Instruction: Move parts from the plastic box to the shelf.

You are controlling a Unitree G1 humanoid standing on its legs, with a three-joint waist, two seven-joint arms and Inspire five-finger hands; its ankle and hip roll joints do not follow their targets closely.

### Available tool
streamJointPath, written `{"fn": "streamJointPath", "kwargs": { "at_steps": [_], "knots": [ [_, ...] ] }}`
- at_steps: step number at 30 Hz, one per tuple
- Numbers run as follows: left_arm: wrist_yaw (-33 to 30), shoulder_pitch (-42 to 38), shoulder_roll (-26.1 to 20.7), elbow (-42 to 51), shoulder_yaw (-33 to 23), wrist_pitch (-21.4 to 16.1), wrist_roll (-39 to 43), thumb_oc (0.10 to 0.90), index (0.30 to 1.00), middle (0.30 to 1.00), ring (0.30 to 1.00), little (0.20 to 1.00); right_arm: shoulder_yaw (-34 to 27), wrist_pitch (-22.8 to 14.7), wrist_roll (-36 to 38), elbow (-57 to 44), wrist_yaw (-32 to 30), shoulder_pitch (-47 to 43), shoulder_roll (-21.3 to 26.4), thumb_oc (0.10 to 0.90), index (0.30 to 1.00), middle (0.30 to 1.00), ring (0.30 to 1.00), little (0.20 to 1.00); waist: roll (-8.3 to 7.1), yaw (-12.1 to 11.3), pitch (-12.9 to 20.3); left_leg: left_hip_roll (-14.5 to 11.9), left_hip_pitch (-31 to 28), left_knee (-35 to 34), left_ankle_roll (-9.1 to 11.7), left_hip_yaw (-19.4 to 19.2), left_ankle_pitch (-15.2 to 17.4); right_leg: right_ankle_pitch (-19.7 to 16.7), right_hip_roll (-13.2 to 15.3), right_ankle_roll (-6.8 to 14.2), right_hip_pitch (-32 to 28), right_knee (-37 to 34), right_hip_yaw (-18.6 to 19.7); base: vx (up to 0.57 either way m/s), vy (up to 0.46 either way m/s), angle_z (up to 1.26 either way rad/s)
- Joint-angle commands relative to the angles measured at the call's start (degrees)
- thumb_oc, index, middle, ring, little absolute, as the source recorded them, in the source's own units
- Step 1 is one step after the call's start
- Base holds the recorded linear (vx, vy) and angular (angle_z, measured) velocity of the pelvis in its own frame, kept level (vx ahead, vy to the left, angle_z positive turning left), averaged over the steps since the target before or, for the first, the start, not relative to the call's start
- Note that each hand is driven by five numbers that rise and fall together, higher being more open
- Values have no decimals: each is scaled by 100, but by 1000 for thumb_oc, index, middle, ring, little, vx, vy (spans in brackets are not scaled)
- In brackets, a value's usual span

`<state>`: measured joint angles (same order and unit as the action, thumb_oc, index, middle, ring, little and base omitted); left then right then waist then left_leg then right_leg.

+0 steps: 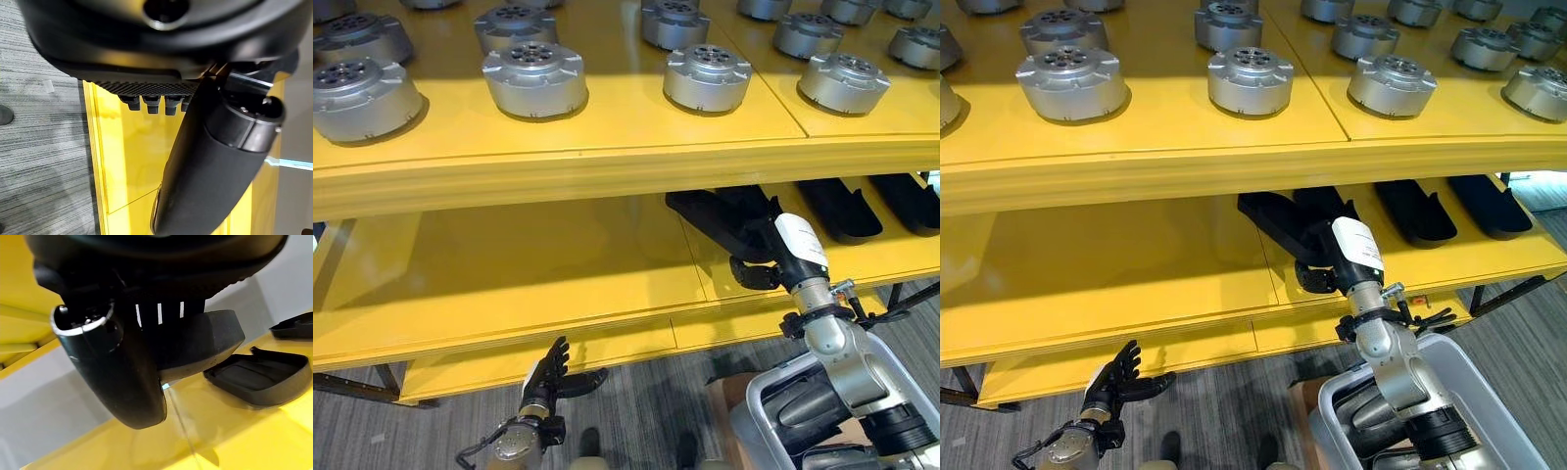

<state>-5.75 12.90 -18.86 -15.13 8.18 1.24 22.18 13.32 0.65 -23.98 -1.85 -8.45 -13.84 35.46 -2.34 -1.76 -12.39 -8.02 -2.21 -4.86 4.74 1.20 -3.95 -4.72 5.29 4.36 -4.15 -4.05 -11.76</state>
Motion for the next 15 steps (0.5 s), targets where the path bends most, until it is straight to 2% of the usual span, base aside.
{"fn": "streamJointPath", "kwargs": {
  "at_steps": [1,6,10,13,15],
  "knots": [
    [59,-324,-160,507,112,-468,4,900,1000,1000,1000,1000,89,-502,231,-266,-333,-1328,158,400,300,300,300,300,84,-263,506,-316,-501,-14,111,-479,320,463,492,302,590,1133,-171,-12,-12,7],
    [32,-302,-169,516,142,-507,72,900,1000,1000,1000,1000,460,-481,309,46,-311,-1725,19,400,300,300,300,300,110,-341,480,-309,-458,-14,112,-433,317,440,515,300,575,1111,-228,-9,-4,6],
    [-12,-263,-202,530,180,-536,148,900,1000,1000,1000,1000,906,-384,446,642,-317,-2325,-203,400,300,300,300,300,140,-496,369,-285,-400,-14,83,-378,317,427,575,306,667,1219,-282,-36,17,6],
    [-63,-358,-376,528,274,-601,251,900,1000,1000,1000,1000,1161,-260,793,1364,-449,-3053,-336,400,300,300,300,300,154,-672,104,-256,-137,18,18,-280,220,487,656,278,1021,1550,-283,-164,20,19],
    [-104,-542,-569,549,332,-657,349,900,1000,1000,1000,1000,1283,-183,993,1833,-554,-3658,-294,400,300,300,300,300,141,-796,-220,-180,485,673,-56,-94,352,532,768,246,1467,1980,-221,-316,10,19]
  ]
}}
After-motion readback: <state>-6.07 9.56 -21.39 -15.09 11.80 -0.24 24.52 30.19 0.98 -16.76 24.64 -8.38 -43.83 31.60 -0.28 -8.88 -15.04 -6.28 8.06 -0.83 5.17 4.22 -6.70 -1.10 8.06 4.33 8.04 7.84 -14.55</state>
